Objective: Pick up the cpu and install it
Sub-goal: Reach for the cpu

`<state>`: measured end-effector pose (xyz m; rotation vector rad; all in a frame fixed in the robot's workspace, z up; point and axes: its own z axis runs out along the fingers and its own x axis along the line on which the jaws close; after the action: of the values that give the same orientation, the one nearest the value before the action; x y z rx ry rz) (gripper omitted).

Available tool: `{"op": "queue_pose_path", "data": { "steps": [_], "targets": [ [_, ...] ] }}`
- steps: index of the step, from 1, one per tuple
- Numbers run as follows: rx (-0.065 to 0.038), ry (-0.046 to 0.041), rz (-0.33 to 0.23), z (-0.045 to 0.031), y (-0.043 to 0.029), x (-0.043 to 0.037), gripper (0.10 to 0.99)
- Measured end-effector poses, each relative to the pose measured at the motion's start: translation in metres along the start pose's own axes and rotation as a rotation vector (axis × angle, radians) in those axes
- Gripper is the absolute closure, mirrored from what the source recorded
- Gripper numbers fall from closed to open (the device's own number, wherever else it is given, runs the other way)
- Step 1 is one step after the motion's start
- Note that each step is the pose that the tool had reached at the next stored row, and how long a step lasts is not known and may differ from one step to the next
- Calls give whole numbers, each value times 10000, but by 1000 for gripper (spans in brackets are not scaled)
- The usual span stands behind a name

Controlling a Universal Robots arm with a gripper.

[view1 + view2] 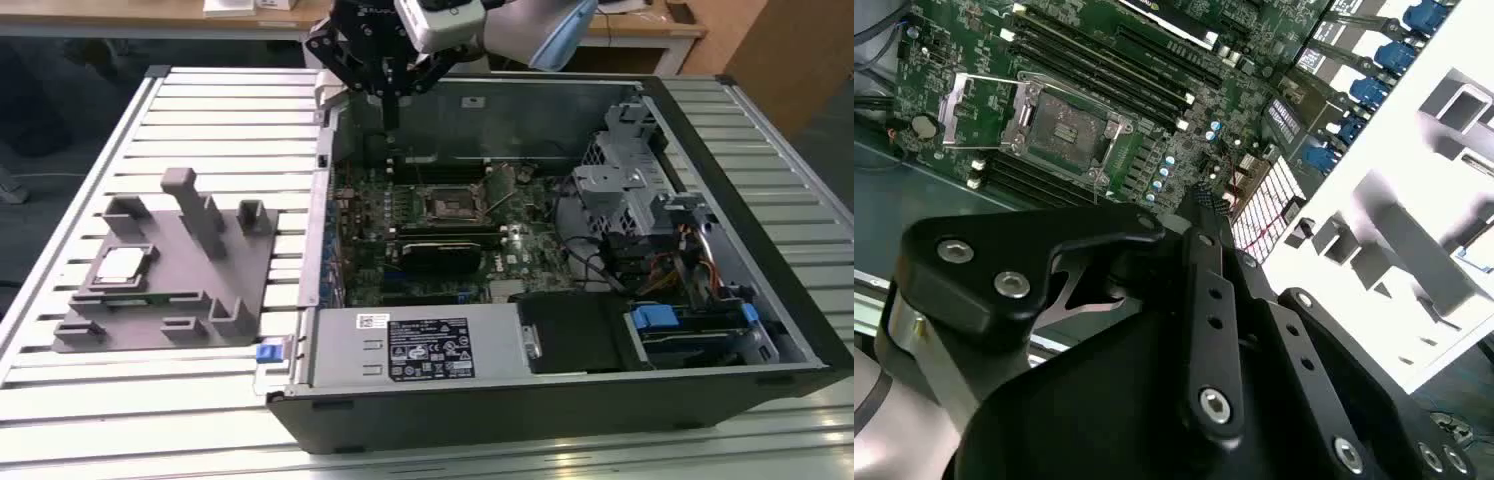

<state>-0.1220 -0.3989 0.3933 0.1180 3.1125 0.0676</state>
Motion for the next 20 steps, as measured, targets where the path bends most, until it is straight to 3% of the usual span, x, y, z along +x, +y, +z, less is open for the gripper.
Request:
{"op": "queue_pose_path", "data": {
  "steps": [20],
  "targets": [
    [0,0,0,2,-7,91,980]
  ]
}}
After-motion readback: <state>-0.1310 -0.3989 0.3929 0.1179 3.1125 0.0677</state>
